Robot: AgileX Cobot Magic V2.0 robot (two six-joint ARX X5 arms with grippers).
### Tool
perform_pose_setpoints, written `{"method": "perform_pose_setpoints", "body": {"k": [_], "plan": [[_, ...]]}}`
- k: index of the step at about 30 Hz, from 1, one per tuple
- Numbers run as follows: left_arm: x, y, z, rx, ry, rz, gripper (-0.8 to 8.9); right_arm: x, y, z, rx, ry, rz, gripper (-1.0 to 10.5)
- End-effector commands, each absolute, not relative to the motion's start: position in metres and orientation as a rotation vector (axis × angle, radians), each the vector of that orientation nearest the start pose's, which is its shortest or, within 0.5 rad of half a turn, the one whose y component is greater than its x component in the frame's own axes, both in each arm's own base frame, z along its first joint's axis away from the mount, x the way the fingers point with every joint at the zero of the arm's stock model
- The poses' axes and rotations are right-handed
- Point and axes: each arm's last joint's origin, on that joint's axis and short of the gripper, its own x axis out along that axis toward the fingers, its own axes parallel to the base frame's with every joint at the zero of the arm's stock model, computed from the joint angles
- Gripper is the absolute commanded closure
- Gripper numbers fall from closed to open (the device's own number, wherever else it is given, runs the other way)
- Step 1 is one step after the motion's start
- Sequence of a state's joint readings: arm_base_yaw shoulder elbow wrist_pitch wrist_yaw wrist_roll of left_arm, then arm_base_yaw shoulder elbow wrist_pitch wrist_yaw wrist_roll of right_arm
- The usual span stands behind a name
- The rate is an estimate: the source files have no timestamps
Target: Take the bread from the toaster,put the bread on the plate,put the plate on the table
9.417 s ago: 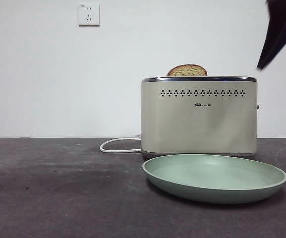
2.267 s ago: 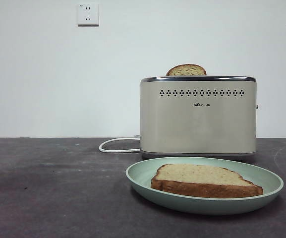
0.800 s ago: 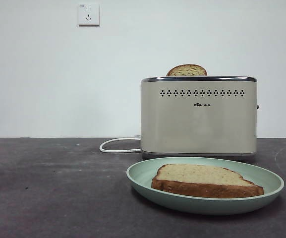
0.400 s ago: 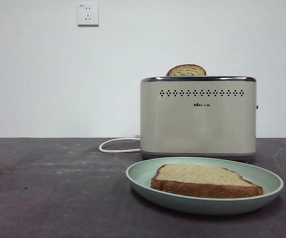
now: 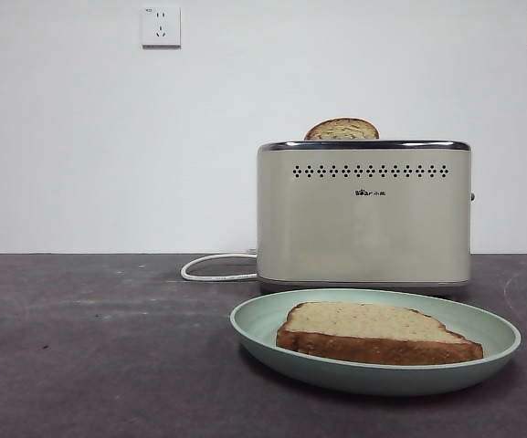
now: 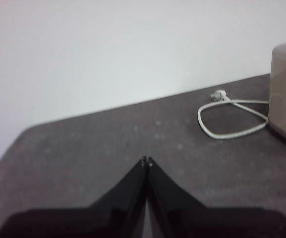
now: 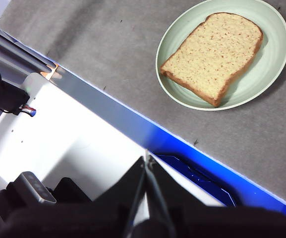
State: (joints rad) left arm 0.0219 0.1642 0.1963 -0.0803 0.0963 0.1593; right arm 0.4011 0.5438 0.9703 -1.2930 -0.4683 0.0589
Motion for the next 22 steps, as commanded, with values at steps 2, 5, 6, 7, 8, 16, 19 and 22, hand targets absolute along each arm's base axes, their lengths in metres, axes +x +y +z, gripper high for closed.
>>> {"method": "perform_pose_setpoints", "body": {"k": [2,5,6,7,8,16,19,22], "plan": [[0.099,0.0,0.187,0.116,0.064,-0.055,8.21,0.044,0.033,0.323,0.075,0.917,0.789,9.5],[0.098,0.0,0.172,0.095,0.082,-0.057,8.21,0.044,0.033,0.323,0.075,0.916,0.789,9.5],[0.097,0.0,0.168,0.089,0.088,-0.058,8.21,0.044,0.033,0.323,0.075,0.917,0.789,9.5],[0.097,0.0,0.164,0.078,0.095,-0.057,8.21,0.044,0.033,0.323,0.075,0.917,0.789,9.5],[0.097,0.0,0.16,0.066,0.1,-0.057,8.21,0.044,0.033,0.323,0.075,0.917,0.789,9.5],[0.096,0.0,0.147,0.031,0.174,-0.061,8.18,0.044,0.033,0.323,0.075,0.917,0.789,9.5],[0.096,0.0,0.147,0.031,0.174,-0.06,8.18,0.044,0.033,0.323,0.075,0.917,0.789,9.5],[0.096,0.0,0.147,0.032,0.174,-0.056,8.17,0.044,0.033,0.323,0.075,0.916,0.789,9.5]]}}
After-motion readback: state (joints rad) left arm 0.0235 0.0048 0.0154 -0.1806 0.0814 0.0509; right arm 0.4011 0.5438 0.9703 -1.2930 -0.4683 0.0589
